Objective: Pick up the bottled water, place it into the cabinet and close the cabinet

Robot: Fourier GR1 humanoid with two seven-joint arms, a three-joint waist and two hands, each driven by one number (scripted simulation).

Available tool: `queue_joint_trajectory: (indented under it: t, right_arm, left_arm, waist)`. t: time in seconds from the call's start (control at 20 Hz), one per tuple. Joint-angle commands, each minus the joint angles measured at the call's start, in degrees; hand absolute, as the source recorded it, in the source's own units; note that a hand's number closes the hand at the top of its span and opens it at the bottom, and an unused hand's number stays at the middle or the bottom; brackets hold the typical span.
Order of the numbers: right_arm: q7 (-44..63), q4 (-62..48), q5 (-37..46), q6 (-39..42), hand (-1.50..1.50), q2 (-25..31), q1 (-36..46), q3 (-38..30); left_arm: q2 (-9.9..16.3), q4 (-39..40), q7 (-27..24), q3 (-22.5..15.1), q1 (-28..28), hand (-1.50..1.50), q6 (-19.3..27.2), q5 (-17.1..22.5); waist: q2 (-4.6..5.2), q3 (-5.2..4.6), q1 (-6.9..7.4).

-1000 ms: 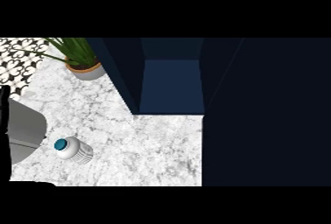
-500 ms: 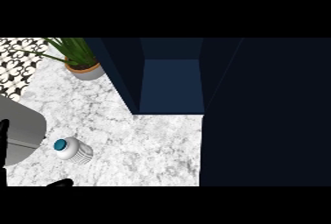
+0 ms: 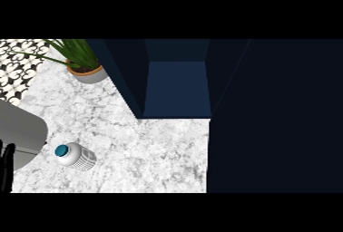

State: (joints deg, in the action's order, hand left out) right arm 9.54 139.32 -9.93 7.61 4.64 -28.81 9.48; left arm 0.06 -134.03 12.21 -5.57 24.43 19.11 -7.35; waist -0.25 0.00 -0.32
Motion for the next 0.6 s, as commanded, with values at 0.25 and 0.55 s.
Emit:
queue_joint_trajectory:
  t: [0.25,0.55]
  right_arm:
    - [-3.02,10.65,1.72,1.74,-1.50,-0.12,-12.86,4.45]
    - [-5.95,8.35,-2.22,3.82,-1.50,2.11,-13.70,-0.59]
  left_arm:
    - [-0.06,4.49,-6.49,0.11,4.30,-1.50,4.86,0.43]
    - [-0.06,17.73,-12.87,7.77,-2.21,-1.50,4.41,5.13]
  waist:
    - [-0.17,-0.04,-0.37]
    - [0.09,-0.03,-0.56]
